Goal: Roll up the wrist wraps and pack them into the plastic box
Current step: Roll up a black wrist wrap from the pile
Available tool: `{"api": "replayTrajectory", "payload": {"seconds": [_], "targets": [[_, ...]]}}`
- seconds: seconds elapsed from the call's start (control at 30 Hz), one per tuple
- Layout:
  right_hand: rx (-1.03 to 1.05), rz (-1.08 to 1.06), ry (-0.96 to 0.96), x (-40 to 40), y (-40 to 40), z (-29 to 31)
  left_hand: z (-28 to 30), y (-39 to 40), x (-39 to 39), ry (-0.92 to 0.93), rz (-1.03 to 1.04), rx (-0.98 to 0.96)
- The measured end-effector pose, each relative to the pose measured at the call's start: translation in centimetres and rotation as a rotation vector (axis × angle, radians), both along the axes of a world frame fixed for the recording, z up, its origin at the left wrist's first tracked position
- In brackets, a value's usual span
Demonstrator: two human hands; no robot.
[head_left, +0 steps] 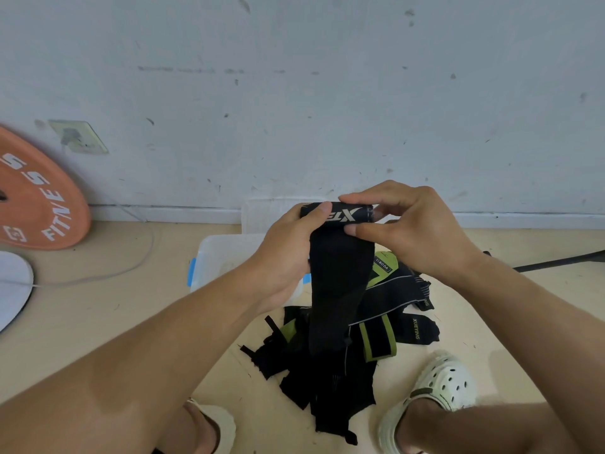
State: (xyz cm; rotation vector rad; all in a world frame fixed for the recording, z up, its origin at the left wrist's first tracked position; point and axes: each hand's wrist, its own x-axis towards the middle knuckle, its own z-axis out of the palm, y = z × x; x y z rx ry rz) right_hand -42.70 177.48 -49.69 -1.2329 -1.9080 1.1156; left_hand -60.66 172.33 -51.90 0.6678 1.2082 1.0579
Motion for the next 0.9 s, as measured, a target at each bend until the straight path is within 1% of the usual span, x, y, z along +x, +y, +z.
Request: {"api": "replayTrajectory", "payload": {"seconds": [0.1, 0.17, 0.37, 0.57, 0.67, 0.9], "targets": [[-0.036, 0.025, 0.021, 0.0, 0.0, 0.1, 0.1, 0.1, -0.2, -0.037, 0.047, -0.008], [-0.091, 0.025, 0.048, 0.1, -0.1, 0.2, 0.1, 0.1, -0.2, -0.016, 0.060, 0.006], [-0.232, -0.016, 0.135, 0.2, 0.0, 0.4, 0.1, 0.1, -0.3, 0.110, -0.028, 0.118], [-0.407, 0.016, 0.219, 0.7, 0.5, -0.1, -0.5, 0.2, -0.9, 0.289, -0.125, 0.182], [-0.390, 0.049, 0.161, 0.9, 0.6, -0.3, -0.7, 0.2, -1.0, 0.334, -0.156, 0.200], [-0.224, 0.077, -0.014, 0.9, 0.5, -0.2, -1.0, 0.0, -0.9, 0.358, -0.143, 0.210]]}}
